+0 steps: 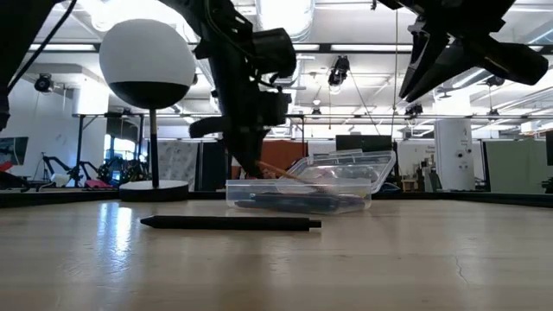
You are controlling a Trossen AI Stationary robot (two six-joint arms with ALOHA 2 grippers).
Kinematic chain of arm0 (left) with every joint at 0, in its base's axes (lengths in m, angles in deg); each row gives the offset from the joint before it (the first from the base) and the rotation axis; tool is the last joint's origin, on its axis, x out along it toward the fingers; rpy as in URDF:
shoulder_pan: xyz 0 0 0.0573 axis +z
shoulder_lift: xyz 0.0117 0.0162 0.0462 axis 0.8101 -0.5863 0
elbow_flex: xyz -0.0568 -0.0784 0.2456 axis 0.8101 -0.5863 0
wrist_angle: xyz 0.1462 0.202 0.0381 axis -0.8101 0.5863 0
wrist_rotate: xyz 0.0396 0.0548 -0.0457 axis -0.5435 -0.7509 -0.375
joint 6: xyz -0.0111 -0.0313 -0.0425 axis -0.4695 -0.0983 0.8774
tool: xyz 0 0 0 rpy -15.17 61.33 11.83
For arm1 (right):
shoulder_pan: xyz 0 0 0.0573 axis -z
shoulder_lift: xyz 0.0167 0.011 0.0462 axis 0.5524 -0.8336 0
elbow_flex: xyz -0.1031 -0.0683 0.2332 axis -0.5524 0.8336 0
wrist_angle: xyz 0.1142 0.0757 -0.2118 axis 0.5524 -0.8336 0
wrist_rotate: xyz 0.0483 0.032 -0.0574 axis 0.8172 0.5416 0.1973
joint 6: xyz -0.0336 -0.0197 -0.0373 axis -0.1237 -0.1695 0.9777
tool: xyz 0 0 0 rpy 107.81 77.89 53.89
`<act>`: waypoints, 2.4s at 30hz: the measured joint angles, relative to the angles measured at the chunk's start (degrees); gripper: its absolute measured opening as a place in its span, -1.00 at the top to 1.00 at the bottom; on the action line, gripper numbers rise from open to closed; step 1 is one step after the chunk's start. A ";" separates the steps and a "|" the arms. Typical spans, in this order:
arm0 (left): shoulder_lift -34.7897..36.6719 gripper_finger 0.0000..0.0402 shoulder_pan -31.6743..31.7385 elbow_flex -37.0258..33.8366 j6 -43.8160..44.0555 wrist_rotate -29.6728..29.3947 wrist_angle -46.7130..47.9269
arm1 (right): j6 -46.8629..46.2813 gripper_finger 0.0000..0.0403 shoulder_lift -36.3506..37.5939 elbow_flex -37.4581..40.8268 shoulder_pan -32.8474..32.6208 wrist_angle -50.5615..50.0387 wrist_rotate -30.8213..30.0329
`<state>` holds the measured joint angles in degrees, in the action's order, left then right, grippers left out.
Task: Pick & place school supplies into a supply box
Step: Put the yellow pencil into the transparent supply box, then put the black pen into the transparent supply box
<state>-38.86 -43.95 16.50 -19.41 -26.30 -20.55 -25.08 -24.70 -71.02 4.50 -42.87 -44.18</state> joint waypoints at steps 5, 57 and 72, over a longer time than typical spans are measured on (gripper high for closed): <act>0.68 0.81 -0.15 0.37 1.17 -0.10 -3.25 | 4.07 0.86 0.03 -0.01 0.07 0.02 0.94; 35.42 0.40 -41.75 -27.05 78.32 0.99 -0.37 | 90.50 0.50 -41.89 -28.25 11.17 17.79 33.41; 35.67 0.40 -41.59 -30.25 75.92 -6.66 0.73 | 75.83 0.94 -23.70 -28.09 16.43 1.81 15.51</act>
<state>-3.19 -85.54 -13.74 56.51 -32.96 -19.83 50.75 -48.40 -99.11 20.92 -41.05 -28.68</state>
